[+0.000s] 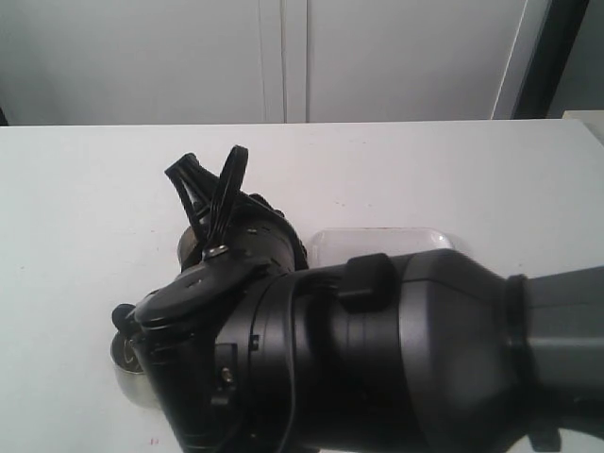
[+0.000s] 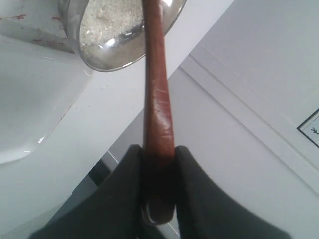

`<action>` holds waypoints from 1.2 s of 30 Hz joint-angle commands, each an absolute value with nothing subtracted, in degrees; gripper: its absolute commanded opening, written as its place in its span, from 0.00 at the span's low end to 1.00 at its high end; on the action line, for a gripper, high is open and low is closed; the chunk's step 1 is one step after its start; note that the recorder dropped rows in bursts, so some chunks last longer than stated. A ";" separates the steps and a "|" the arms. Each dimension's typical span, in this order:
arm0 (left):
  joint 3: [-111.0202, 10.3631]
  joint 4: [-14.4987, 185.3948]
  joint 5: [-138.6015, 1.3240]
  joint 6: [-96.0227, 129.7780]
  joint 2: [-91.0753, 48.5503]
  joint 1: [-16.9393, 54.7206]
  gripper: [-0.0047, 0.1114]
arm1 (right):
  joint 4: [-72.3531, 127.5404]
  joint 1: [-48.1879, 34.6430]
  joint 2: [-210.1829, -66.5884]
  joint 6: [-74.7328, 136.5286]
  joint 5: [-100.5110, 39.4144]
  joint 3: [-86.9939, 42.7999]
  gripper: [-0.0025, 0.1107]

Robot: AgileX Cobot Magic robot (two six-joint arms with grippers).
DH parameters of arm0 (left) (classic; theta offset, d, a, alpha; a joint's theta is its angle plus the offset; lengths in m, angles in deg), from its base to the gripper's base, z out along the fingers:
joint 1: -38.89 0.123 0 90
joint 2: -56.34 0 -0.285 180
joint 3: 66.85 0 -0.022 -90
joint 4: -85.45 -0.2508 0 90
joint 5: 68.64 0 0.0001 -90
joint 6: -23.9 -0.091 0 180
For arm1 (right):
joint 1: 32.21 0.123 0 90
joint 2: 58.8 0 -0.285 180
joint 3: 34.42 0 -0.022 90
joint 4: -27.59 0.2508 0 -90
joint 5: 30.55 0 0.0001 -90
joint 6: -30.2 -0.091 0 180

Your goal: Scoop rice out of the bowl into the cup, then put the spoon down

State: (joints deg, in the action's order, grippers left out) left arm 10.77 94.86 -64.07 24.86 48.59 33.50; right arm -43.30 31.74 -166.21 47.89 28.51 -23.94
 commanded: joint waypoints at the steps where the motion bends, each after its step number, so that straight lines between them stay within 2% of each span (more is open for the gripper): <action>1: 10.36 95.23 -64.26 24.96 48.55 33.59 0.16 | -45.79 31.79 -166.11 48.54 28.04 -23.75 0.02; 15: 10.36 95.23 -64.26 24.96 48.55 33.59 0.16 | -47.45 31.79 -166.11 47.79 26.85 -23.75 0.02; 21: 10.36 95.23 -64.26 24.96 48.55 33.59 0.16 | -47.18 31.79 -164.46 24.24 27.11 -23.75 0.02; 36: 10.36 95.23 -64.26 24.96 48.55 33.59 0.16 | -34.79 31.68 -147.55 -6.95 25.20 -23.75 0.02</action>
